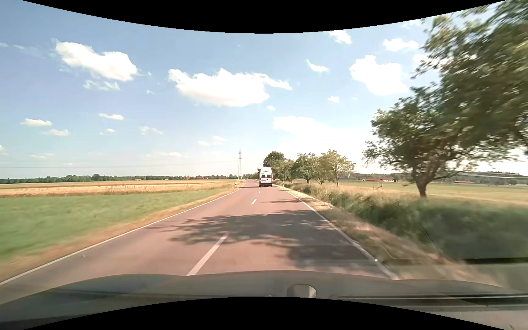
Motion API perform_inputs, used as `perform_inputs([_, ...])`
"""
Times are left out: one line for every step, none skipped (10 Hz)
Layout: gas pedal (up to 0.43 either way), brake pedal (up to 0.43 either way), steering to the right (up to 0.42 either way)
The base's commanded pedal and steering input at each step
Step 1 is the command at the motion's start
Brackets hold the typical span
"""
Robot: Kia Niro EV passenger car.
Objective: Follow the waypoints while adhering to traffic rules and regulations
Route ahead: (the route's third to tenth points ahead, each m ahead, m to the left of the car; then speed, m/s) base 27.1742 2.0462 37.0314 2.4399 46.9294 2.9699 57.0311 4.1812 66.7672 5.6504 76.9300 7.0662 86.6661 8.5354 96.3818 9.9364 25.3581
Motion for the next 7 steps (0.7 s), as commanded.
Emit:
perform_inputs([0.169,0.006,-0.016])
perform_inputs([0.169,0.006,-0.017])
perform_inputs([0.169,0.006,-0.017])
perform_inputs([0.169,0.006,-0.017])
perform_inputs([0.157,0.006,-0.016])
perform_inputs([0.157,0.006,-0.016])
perform_inputs([0.157,0.006,-0.014])
